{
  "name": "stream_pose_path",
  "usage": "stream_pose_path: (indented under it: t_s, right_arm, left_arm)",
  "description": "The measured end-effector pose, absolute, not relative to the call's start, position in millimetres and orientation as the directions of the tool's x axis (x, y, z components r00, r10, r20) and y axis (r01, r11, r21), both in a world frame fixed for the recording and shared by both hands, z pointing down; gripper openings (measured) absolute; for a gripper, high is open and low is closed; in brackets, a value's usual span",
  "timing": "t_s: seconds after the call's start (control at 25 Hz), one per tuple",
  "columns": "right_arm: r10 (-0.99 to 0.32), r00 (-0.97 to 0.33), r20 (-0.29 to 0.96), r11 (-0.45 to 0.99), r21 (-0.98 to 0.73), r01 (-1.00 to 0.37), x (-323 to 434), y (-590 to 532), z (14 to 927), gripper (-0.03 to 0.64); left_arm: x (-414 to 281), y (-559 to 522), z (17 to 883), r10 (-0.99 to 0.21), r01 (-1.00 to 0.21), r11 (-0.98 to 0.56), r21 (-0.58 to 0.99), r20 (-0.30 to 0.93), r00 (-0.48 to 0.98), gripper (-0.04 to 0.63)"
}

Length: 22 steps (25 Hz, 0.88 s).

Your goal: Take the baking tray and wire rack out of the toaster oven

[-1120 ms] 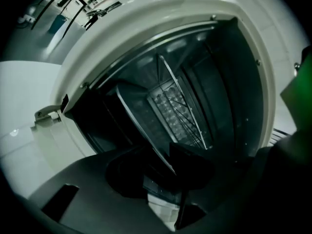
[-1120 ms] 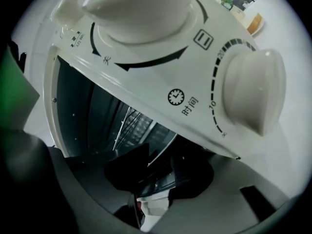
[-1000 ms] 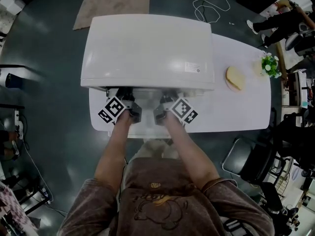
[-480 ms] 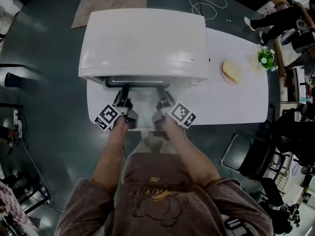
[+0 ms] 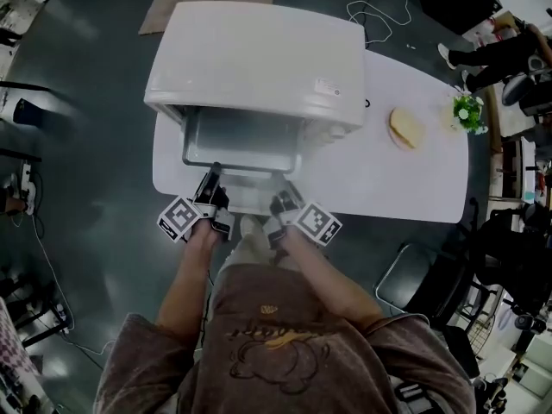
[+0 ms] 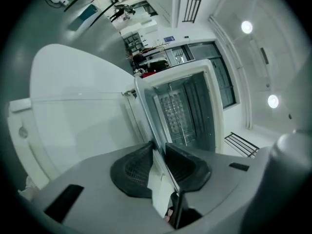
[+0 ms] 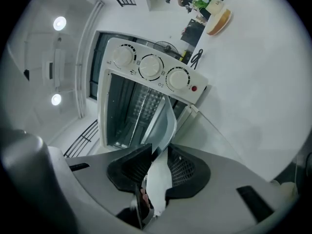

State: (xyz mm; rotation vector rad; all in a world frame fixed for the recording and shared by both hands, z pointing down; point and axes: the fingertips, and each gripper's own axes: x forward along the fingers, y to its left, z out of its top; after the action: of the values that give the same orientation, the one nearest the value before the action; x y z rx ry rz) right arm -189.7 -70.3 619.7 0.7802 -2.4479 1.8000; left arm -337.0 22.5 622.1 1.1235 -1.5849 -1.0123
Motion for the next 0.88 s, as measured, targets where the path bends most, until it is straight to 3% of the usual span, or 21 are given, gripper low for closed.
stream_pose_path:
  t_s: [0.88]
  right_arm:
    - [-0.227, -0.942, 0.247, 0.290, -0.906, -0.307, -83.4, 14.0, 580.7, 0.091]
  left_arm:
    - [-218.5, 121.6, 581.5, -0.945, -0.147, 0.242, 0.959, 0.198, -0.261, 0.072]
